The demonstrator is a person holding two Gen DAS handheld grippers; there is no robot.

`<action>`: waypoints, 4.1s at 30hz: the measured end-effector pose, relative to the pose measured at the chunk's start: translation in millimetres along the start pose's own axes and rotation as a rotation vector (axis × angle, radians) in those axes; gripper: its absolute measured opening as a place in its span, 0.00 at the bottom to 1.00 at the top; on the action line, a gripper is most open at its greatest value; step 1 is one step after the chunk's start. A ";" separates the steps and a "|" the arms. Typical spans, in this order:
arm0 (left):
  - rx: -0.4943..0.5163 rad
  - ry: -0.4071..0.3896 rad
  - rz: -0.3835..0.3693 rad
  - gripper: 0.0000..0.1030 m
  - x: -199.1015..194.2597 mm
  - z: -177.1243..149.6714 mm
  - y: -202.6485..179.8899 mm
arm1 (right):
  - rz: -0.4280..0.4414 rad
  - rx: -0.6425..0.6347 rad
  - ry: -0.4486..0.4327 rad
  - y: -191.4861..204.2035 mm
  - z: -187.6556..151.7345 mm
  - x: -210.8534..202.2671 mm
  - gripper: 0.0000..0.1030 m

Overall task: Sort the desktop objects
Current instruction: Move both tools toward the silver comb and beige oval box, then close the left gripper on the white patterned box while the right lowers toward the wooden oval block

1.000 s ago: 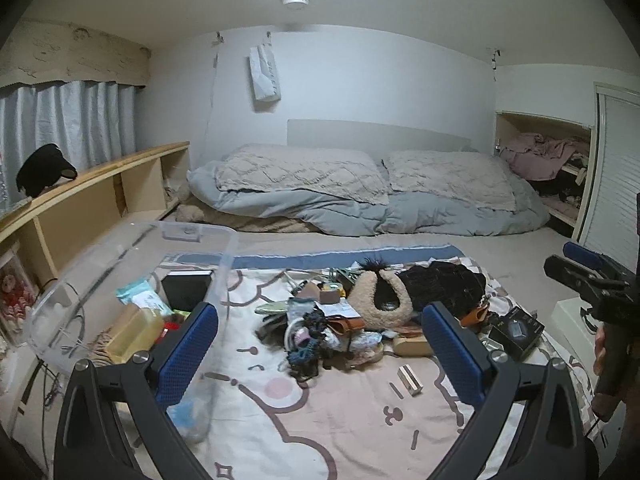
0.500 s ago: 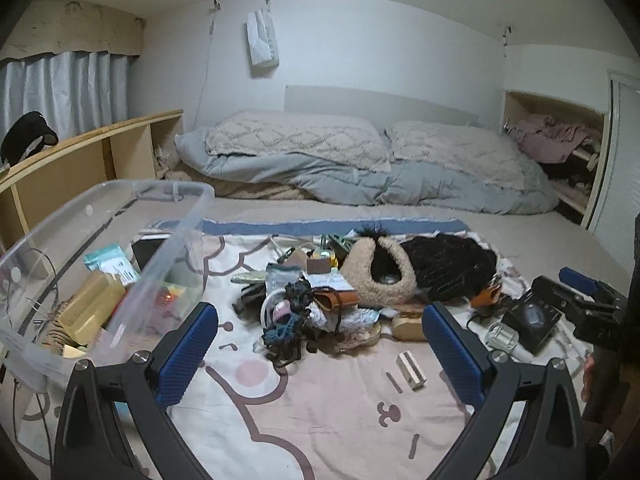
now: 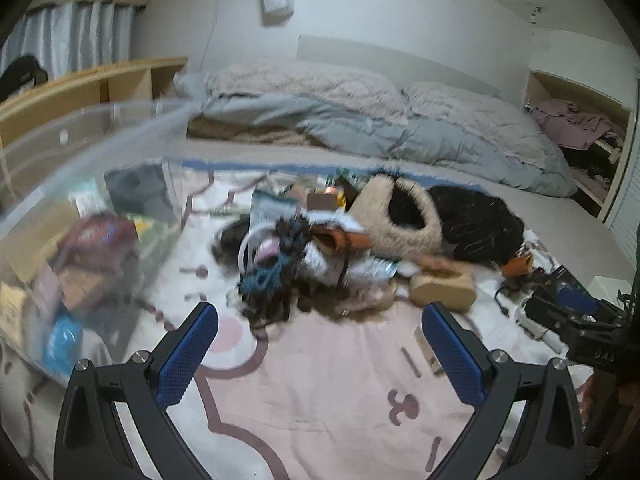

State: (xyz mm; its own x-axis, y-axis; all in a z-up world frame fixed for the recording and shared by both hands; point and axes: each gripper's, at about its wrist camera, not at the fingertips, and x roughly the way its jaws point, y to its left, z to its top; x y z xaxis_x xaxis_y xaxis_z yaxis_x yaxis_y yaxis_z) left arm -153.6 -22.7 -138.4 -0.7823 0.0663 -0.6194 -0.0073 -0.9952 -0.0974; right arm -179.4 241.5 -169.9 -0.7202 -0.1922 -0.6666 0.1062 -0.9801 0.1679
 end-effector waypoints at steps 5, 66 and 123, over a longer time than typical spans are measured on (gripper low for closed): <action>-0.019 0.048 0.017 1.00 18.4 -14.3 10.3 | -0.042 -0.014 0.049 1.5 -4.9 22.0 1.00; 0.075 0.257 0.008 1.00 86.1 -50.1 -14.1 | 0.143 -0.062 0.307 41.9 -7.6 116.4 1.00; 0.119 0.277 -0.260 0.20 100.5 -39.4 -35.8 | 0.187 -0.126 0.321 17.0 2.6 100.7 0.60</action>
State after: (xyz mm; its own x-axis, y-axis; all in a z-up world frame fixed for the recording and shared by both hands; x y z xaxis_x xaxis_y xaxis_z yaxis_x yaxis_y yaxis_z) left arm -207.4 22.4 -227.8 -0.5470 0.3178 -0.7745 -0.2681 -0.9429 -0.1976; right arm -251.9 205.6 -232.3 -0.4312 -0.3549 -0.8295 0.3132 -0.9211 0.2312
